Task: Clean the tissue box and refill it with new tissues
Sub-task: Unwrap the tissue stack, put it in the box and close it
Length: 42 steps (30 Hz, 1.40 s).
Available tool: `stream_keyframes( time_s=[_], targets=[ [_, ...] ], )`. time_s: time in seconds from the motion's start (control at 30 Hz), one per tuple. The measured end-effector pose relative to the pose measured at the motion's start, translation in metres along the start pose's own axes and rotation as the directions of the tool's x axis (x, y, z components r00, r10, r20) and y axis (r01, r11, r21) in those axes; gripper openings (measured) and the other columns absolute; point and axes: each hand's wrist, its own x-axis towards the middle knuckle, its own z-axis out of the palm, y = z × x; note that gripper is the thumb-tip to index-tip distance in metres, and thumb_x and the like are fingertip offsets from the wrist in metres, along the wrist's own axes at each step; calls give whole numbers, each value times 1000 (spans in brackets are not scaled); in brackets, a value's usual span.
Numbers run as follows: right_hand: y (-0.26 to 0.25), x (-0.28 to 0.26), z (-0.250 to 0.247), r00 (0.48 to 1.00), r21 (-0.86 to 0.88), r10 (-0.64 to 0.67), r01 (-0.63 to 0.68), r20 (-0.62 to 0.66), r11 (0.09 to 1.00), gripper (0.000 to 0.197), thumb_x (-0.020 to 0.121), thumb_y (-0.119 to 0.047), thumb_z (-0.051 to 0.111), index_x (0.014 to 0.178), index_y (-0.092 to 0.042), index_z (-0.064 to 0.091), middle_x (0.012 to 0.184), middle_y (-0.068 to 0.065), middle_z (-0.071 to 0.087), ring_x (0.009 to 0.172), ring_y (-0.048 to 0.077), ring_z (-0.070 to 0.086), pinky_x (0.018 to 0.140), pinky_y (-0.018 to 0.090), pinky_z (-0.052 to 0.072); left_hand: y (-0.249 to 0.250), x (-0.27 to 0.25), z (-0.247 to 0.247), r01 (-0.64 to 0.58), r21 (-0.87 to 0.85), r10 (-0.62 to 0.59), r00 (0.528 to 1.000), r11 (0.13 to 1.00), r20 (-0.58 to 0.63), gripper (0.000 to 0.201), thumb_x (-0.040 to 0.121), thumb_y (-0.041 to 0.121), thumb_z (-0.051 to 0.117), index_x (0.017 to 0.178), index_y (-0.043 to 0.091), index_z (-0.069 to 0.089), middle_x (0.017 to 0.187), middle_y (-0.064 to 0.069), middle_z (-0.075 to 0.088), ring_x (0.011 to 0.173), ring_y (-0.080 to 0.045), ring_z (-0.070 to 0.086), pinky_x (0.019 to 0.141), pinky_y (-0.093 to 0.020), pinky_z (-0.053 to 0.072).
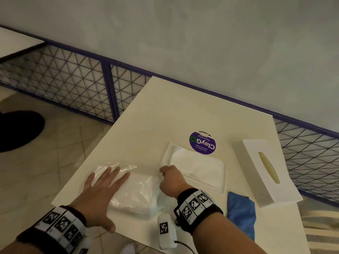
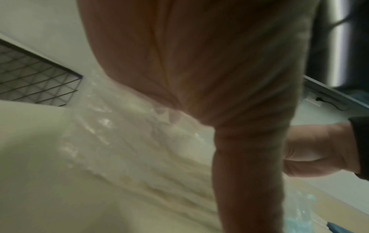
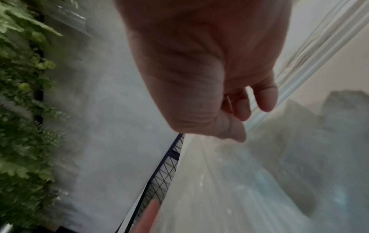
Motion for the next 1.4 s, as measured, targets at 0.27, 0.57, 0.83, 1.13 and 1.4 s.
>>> stream_keyframes(
  time_s=[0.27, 0.57, 0.83, 1.13, 1.4],
  targets=[
    [-8, 8, 5, 995, 316, -46, 73, -92, 946, 30, 87, -13, 55, 113, -21, 68, 123, 0, 62, 112, 17, 58, 99, 29, 46, -3, -3, 10, -30, -32, 27, 997, 999, -66, 138, 46, 68, 71, 123, 55, -42, 144, 16, -37, 138, -10, -29, 113, -48, -16],
    [-12, 11, 12, 1000, 72, 17, -15, -24, 997, 48, 80, -27, 63, 128, -26, 57, 119, 5, 61, 112, 27, 58, 89, 25, 44, -3, -2, 22, -1, -99, -13, 991, 995, -137, 124, 59, 61, 67, 138, 50, -27, 151, 11, -32, 137, -7, -30, 112, -46, -16],
    [-17, 6, 22, 993, 142, 24, -7, -115, 990, 28, 72, -31, 77, 92, -26, 57, 85, -9, 52, 87, 14, 51, 62, 17, 37, 2, 0, 25, 46, -161, -75, 981, 986, -178, 118, 64, 66, 65, 138, 50, -26, 155, 8, -29, 142, -15, -27, 114, -49, -11],
    [-26, -12, 15, 972, 568, 197, -233, 125, 789, 18, 75, -23, 72, 88, -13, 64, 81, 1, 65, 73, 18, 60, 62, 28, 48, 3, 3, 28, 84, -220, -127, 974, 972, -187, 124, 59, 68, 67, 140, 49, -25, 155, 7, -28, 143, -17, -25, 115, -50, -9],
    [11, -26, -2, 936, 875, 349, -197, 35, 442, 22, 79, -14, 71, 97, -5, 64, 95, 15, 72, 85, 34, 68, 82, 45, 57, 2, 1, 29, 111, -236, -148, 978, 965, -146, 124, 58, 68, 67, 142, 49, -21, 157, 4, -25, 144, -18, -24, 115, -51, -8]
  ],
)
